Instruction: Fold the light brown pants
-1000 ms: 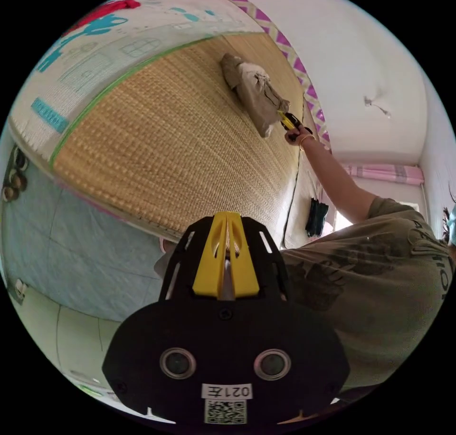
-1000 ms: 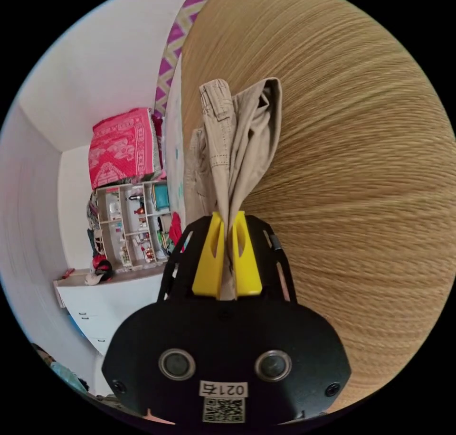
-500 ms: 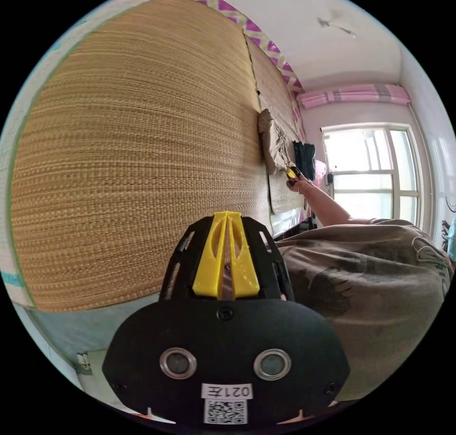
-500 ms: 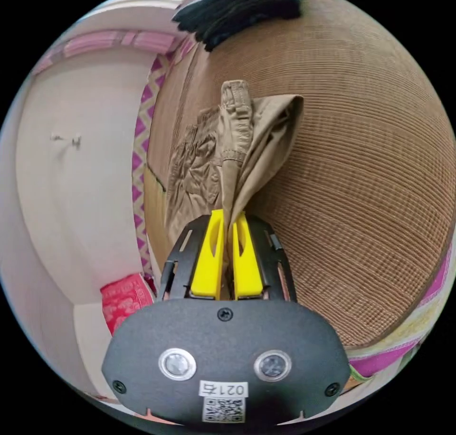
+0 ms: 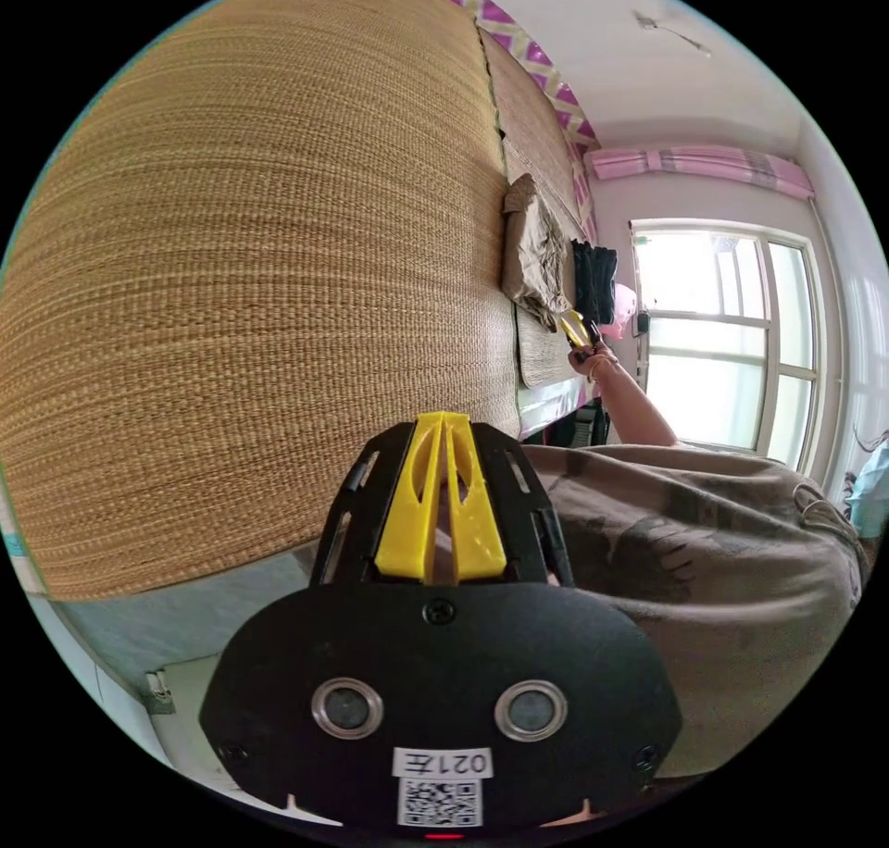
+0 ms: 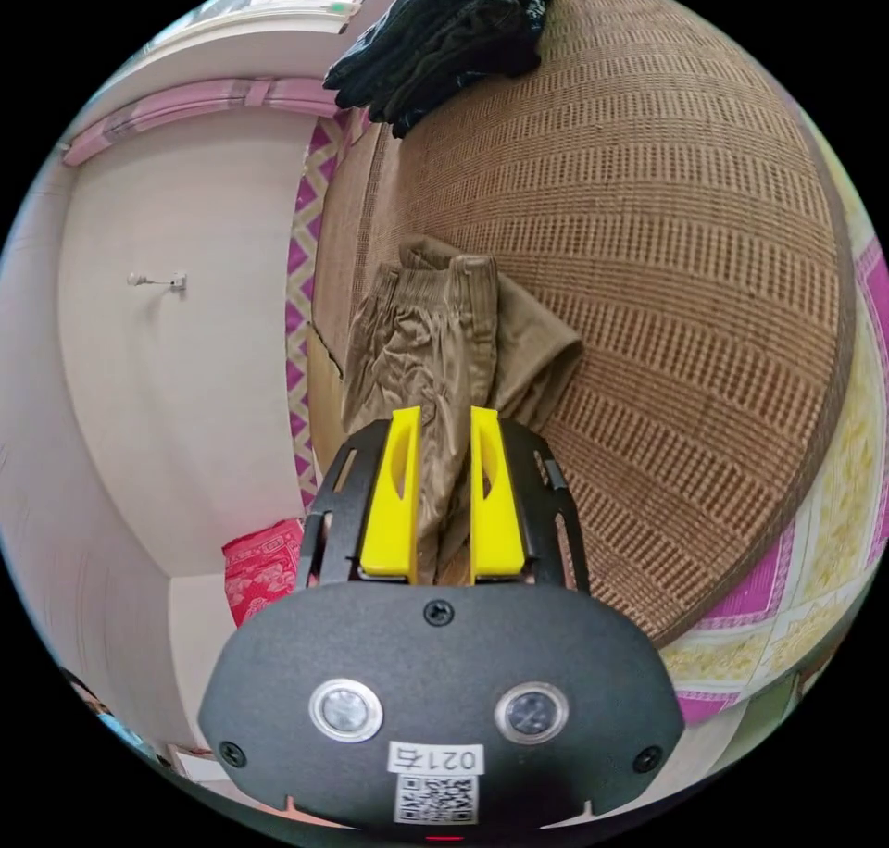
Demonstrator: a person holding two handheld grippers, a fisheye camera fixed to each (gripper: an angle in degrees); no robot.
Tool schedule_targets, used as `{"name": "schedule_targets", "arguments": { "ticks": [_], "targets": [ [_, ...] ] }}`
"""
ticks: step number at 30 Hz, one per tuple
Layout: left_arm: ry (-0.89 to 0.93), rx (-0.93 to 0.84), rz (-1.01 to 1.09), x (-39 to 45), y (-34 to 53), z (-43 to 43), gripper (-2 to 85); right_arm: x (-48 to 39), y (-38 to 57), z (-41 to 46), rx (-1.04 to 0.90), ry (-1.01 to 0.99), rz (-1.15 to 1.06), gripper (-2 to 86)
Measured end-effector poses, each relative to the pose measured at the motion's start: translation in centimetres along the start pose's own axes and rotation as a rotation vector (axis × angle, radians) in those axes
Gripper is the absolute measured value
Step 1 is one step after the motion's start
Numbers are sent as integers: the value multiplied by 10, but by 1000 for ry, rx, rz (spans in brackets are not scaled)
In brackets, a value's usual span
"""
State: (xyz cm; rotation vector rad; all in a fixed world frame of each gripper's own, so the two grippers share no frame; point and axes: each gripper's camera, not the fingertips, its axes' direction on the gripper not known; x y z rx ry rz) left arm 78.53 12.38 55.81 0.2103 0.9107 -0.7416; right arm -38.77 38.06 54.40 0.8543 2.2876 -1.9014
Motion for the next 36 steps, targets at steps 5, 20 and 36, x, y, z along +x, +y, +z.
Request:
{"name": "schedule_targets", "arguments": {
  "ticks": [5,20,36],
  "targets": [
    [-71,-24,-4,15,-10,-1,-9,-31,-48,30,21,123,-8,101],
    [-78,-51,50,43,-43,-19,-10,-492,197,183,73,465,-1241,53],
    [-77,-25,-15,20,-28,-88,-9,-520,388,450,-490,348,-1516,62]
  ]
}}
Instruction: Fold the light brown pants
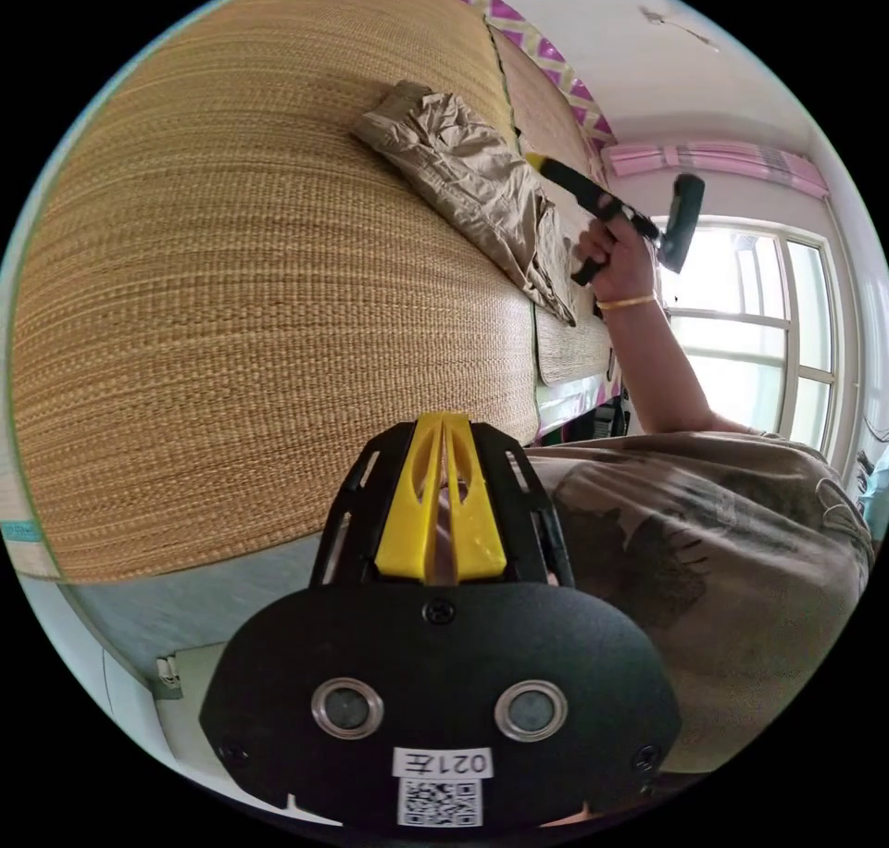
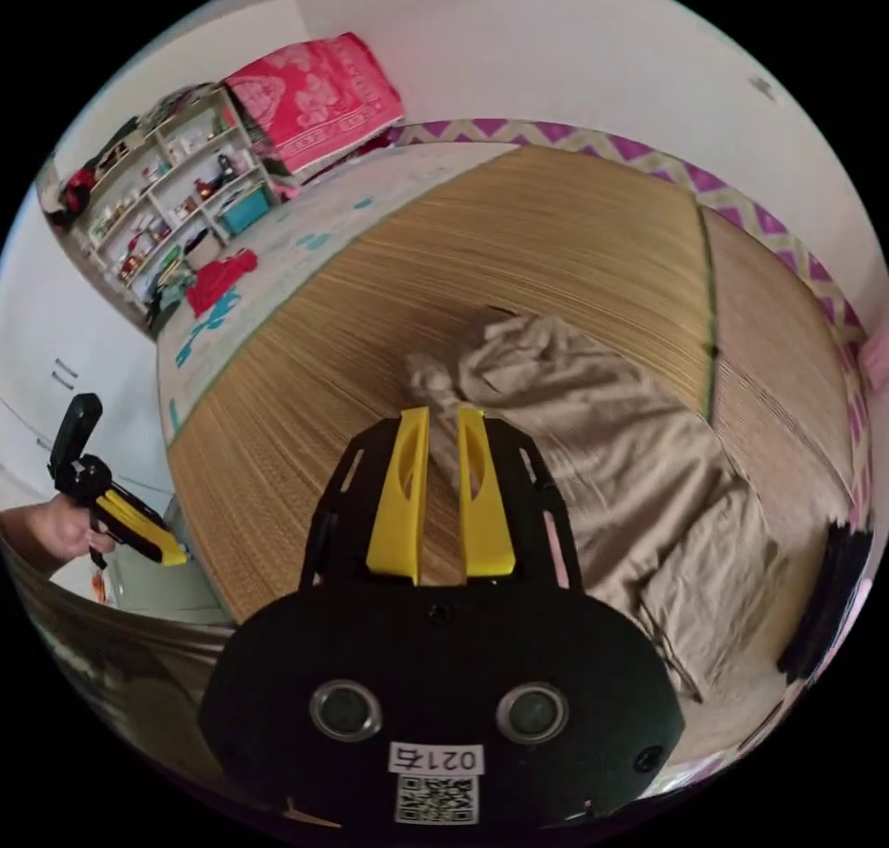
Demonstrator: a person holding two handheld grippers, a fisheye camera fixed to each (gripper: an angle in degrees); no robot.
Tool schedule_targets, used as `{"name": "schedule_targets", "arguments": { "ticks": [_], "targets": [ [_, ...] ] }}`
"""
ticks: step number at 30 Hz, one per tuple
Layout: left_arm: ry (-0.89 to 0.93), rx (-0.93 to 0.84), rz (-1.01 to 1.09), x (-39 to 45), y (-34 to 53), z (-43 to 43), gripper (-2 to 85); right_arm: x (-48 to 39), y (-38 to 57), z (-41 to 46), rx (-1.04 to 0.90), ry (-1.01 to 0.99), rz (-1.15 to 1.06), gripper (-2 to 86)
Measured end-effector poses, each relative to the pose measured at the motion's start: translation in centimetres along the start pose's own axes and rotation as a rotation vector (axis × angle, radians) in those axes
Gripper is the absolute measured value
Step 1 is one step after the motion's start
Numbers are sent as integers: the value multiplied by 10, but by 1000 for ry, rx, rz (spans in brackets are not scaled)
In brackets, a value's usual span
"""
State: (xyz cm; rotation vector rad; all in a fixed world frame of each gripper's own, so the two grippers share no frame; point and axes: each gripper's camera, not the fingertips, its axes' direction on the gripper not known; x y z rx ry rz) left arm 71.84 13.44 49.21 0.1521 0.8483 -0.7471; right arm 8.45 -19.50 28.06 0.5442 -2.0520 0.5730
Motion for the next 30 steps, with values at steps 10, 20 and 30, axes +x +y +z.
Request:
{"name": "schedule_targets", "arguments": {
  "ticks": [10,20,30],
  "targets": [
    [111,18,-66,27,-12,4,-9,231,128,58,-248,259,163,115],
    [-6,-15,-38,132,-12,8,-9,347,177,100,-258,122,301,11],
    [-5,-29,35,242,-50,28,-9,648,409,-145,213,-191,747,0]
  ]
}}
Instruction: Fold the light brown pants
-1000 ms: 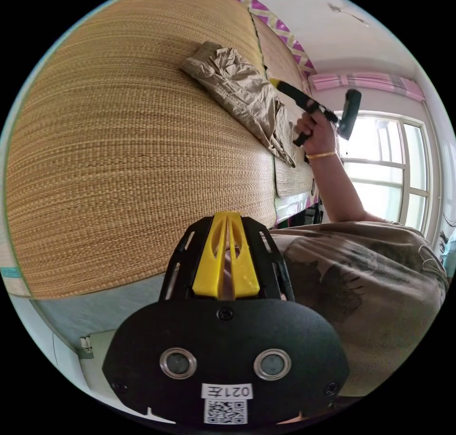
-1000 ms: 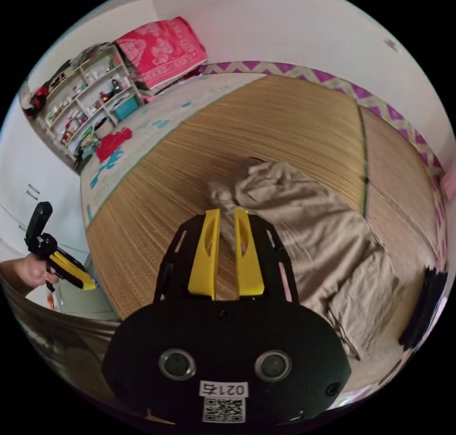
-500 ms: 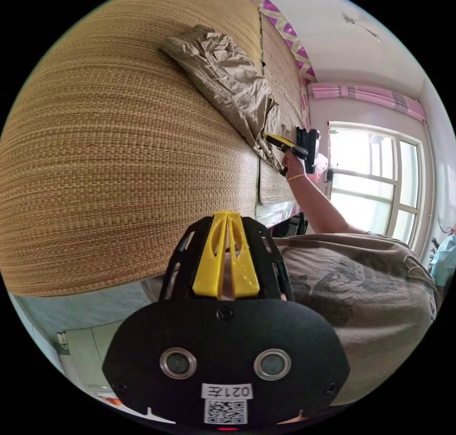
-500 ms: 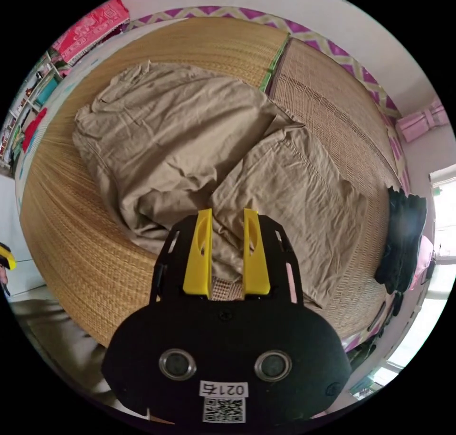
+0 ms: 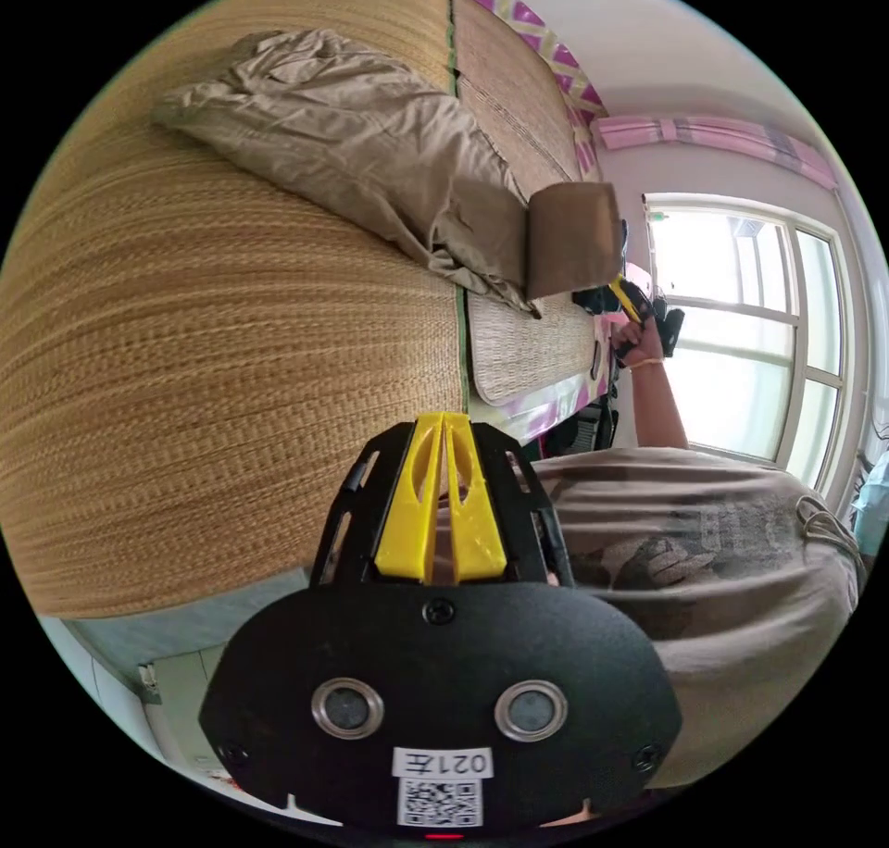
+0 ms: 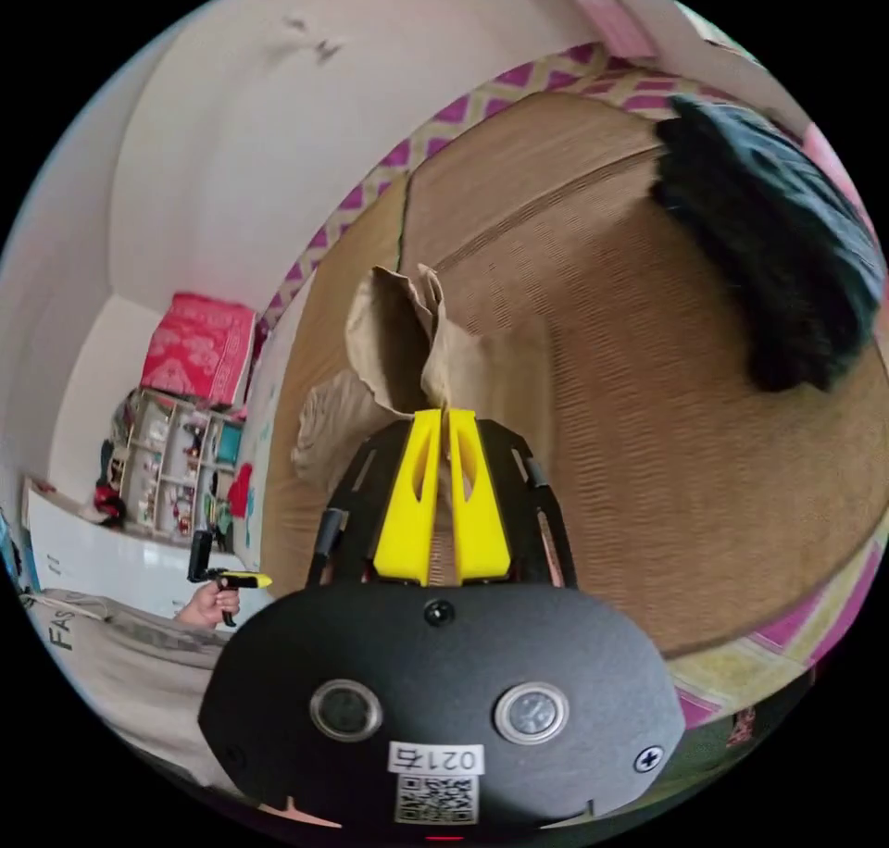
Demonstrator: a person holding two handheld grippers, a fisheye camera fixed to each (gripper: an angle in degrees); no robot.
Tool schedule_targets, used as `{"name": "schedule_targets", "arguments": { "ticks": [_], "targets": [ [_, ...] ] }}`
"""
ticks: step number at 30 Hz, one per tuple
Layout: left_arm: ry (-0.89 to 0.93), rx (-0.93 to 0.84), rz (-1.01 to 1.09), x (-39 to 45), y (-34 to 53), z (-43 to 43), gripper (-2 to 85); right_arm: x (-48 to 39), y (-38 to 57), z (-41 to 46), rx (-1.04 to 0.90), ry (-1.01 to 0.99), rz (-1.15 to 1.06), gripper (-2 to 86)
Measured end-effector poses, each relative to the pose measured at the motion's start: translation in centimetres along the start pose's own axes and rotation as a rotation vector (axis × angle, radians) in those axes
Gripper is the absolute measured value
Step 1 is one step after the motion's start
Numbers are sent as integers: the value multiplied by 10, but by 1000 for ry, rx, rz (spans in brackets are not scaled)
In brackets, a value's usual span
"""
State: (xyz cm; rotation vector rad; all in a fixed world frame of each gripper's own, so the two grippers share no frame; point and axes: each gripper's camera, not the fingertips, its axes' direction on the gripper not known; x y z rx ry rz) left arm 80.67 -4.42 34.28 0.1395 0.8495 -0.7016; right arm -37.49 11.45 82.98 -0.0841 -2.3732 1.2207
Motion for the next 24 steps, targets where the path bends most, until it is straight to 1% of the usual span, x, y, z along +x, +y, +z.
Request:
{"name": "schedule_targets", "arguments": {
  "ticks": [1,2,4,6,7,8,9,11,13,14,16,18,19,21,24],
  "targets": [
    [-2,4,6,7,-3,0,-9,41,0,-39,33,51,16,3],
    [-1,10,16,22,-7,1,-9,61,-1,-55,43,81,23,4],
    [1,10,32,42,-14,3,-9,143,0,-95,14,247,58,25],
    [-9,-9,60,70,-20,4,-9,201,6,-106,-26,339,140,50],
    [-19,-10,67,77,-21,4,-9,227,13,-108,-41,338,175,57],
    [-41,-13,78,89,-22,2,-9,233,16,-108,-36,331,174,56],
    [-61,-14,87,100,-22,-2,-9,232,21,-104,-3,330,142,55],
    [-87,-7,89,114,-21,-9,-9,212,22,-77,-12,326,35,41],
    [-102,3,95,126,-20,-17,-9,173,16,-19,-67,274,-148,34],
    [-115,12,108,134,-20,-23,-9,162,13,-1,-93,258,-196,33],
    [-161,40,151,146,-24,-36,-9,116,4,75,-207,248,-401,38],
    [-311,101,233,163,-37,-58,-8,87,-2,125,-265,251,-518,43],
    [-350,118,254,166,-42,-64,-8,73,-6,151,-275,224,-568,46],
    [-505,179,306,173,-69,-94,-5,57,-15,187,-303,187,-597,52],
    [-546,239,334,169,-116,-137,10,29,-22,235,-332,184,-665,69]
  ]
}}
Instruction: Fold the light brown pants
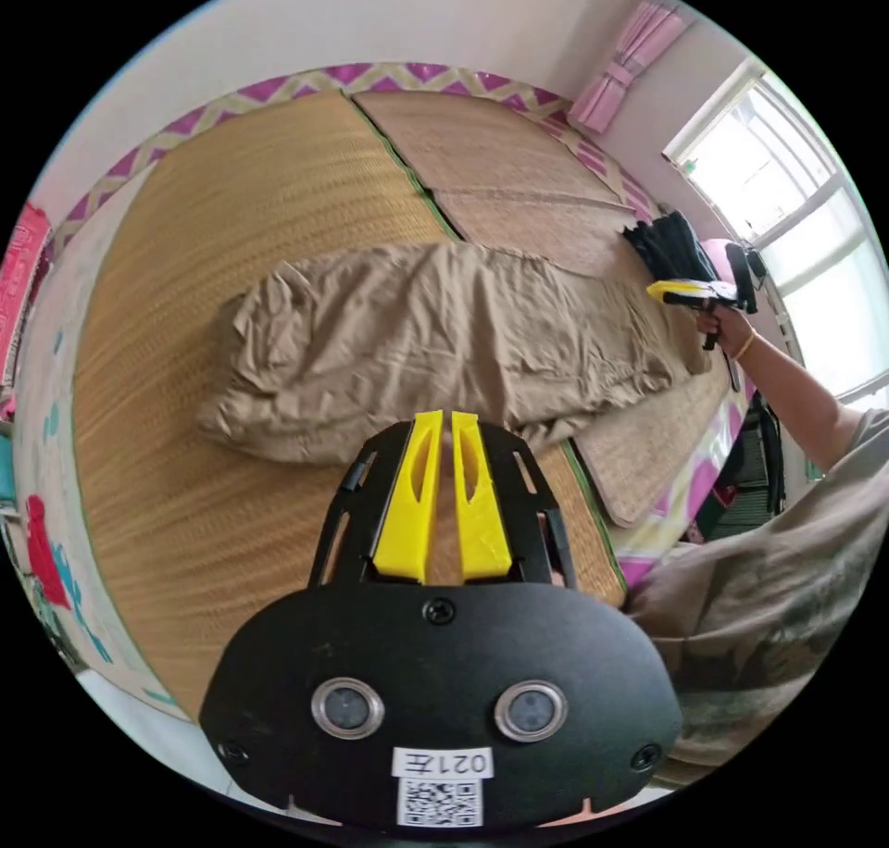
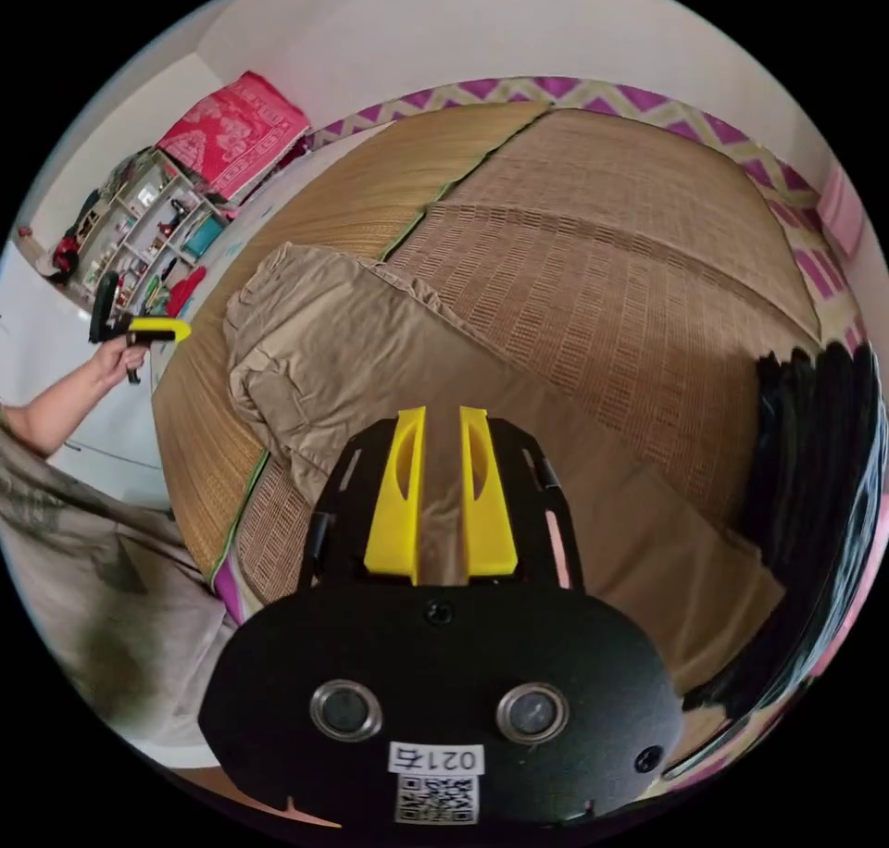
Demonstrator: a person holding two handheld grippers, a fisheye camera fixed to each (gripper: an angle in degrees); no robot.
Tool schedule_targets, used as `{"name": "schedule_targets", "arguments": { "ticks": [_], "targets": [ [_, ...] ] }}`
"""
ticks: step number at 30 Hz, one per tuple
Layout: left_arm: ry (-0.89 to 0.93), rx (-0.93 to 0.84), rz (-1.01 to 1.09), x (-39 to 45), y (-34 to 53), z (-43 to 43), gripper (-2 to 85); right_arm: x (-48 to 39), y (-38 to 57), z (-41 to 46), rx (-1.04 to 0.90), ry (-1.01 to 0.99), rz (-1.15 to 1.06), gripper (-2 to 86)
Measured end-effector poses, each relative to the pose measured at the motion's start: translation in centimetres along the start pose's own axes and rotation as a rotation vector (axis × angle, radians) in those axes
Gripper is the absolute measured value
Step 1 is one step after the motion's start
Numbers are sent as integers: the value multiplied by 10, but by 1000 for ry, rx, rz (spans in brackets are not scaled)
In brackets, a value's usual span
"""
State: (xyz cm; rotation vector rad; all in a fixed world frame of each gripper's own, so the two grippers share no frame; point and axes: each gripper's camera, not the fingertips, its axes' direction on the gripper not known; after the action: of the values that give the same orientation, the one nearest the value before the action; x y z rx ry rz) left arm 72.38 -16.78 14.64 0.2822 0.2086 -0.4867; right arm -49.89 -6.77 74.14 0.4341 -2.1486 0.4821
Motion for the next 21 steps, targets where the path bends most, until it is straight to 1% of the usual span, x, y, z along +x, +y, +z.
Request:
{"name": "schedule_targets", "arguments": {
  "ticks": [2,5,9,14,18,19,21],
  "targets": [
    [5,34,44,-18,-31,-10,24,-12,-16,20,-29,35,-62,76],
    [-25,52,206,-27,-85,-13,51,-22,-37,54,-102,89,-151,81],
    [-19,-26,408,-19,-159,7,82,-25,-63,100,-183,102,-229,86],
    [-34,-104,533,0,-223,25,93,-33,-86,157,-298,123,-333,88],
    [-22,-115,581,12,-261,25,91,-40,-85,194,-400,103,-400,32],
    [-20,-113,584,14,-265,24,90,-43,-82,195,-398,96,-408,10],
    [-5,-106,608,22,-279,19,86,-51,-77,191,-357,103,-422,0]
  ]
}}
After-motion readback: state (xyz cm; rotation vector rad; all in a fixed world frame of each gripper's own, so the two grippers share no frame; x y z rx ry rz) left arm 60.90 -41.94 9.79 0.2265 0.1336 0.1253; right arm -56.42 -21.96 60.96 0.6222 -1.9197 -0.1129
